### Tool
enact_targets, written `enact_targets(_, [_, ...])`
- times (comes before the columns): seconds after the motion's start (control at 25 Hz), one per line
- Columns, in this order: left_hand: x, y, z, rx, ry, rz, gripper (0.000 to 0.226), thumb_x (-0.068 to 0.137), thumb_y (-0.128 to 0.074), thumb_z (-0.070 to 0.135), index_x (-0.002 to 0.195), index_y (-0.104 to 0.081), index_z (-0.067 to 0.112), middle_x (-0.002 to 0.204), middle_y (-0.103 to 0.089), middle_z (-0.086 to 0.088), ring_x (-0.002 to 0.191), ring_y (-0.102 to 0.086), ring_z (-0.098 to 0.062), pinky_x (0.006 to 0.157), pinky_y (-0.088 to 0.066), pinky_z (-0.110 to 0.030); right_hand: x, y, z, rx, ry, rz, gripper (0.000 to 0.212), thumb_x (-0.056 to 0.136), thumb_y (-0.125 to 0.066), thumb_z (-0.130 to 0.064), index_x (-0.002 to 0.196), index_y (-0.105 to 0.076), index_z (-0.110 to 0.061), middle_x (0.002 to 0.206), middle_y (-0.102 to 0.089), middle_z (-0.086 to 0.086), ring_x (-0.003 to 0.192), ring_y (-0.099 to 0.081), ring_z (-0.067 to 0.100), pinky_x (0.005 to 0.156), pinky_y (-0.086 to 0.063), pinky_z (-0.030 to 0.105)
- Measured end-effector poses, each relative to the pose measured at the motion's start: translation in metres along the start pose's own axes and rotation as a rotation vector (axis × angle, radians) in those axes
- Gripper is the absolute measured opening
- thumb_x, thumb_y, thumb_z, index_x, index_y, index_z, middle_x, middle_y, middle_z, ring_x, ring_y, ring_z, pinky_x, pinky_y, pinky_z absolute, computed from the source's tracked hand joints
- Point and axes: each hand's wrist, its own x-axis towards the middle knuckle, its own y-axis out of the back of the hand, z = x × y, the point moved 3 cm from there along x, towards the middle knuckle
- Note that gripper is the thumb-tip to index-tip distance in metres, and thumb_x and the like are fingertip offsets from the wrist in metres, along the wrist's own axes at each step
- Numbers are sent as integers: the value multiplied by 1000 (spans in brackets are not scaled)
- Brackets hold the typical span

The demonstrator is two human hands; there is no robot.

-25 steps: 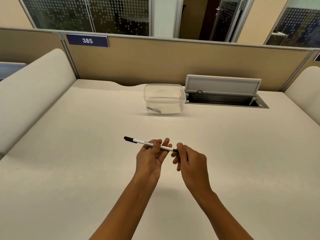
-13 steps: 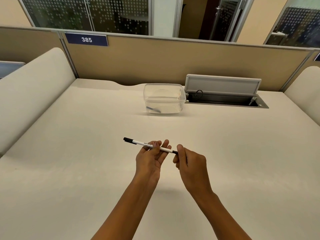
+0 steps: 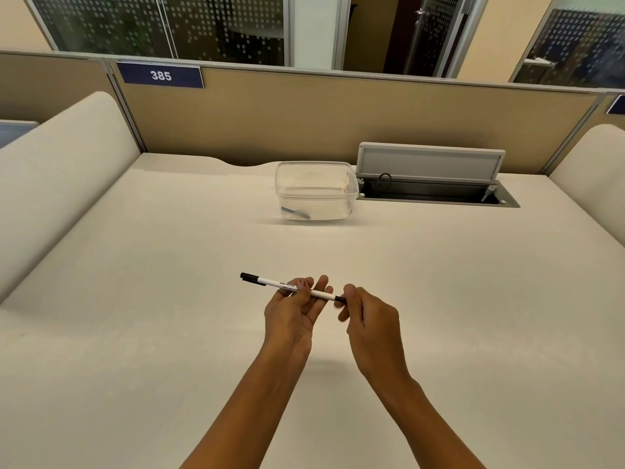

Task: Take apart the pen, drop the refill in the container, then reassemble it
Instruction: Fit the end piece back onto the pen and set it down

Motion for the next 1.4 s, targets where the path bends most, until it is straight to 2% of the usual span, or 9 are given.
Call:
enact_targets(0.12, [0,-1,3,-10,-8,3,9,93,-47,-4,87,-53,-1,89,-60,-14,69,-74,-24,59,-61,-35,-5,6,-5,9,140,63,13,94,-53,-27,88,-62,-18,78,-64,-10,65,-59,10,57,-49,20])
enact_targets(0.32, [-3,-1,-1,6,5,18,8,93,-47,-4,88,-53,-1,87,-59,-13,66,-74,-21,55,-60,-32,-4,6,-10,-108,188,41,26,95,-53,-21,70,-56,-14,57,-51,-8,49,-44,10,48,-33,15])
enact_targets(0.44, [-6,-4,-1,52,-13,-6,9,93,-47,-4,87,-53,0,86,-60,-12,69,-74,-21,60,-61,-32,-1,3,-10,32,-8,12,42,98,-45,-27,57,-44,-19,46,-38,-9,41,-36,11,44,-28,15])
enact_targets(0.56, [-9,-7,2,92,-63,-4,6,93,-48,-3,90,-52,0,85,-61,-12,70,-74,-22,63,-61,-33,1,0,-3,190,-248,-116,51,99,-40,-38,54,-52,-17,45,-47,-5,40,-40,7,46,-35,21])
enact_targets(0.72, [-8,-10,9,83,-95,-17,5,92,-49,-2,95,-53,-1,86,-62,-13,71,-74,-23,63,-61,-34,-5,7,-11,211,-72,-5,28,95,-44,-35,94,-65,-17,74,-68,-6,53,-60,12,46,-51,24])
enact_targets(0.84, [-6,-12,12,77,-92,-28,4,92,-50,-2,94,-53,-1,84,-63,-12,72,-74,-24,61,-61,-34,-7,13,-16,133,102,94,5,90,-62,-22,91,-65,-18,79,-67,-11,65,-63,10,51,-54,23])
enact_targets(1.04, [-6,-9,6,88,-41,-43,14,93,-47,-2,82,-54,-2,71,-67,-10,68,-74,-21,56,-59,-30,-10,17,-23,-98,338,198,4,80,-72,-2,79,-69,-4,69,-69,4,59,-61,13,61,-45,10])
enact_targets(1.16, [-7,-6,3,70,-15,-49,20,95,-44,-3,78,-54,-2,59,-70,-6,66,-74,-19,55,-59,-28,-11,14,-29,-186,354,215,6,81,-69,-2,75,-68,-2,64,-66,7,53,-58,18,53,-44,17])
enact_targets(1.4, [-9,-4,0,93,-59,-23,22,95,-45,-3,75,-54,-1,69,-63,-8,67,-73,-16,56,-58,-26,-4,6,-29,-212,170,109,25,92,-56,-13,69,-63,-5,57,-62,5,51,-52,22,49,-41,31])
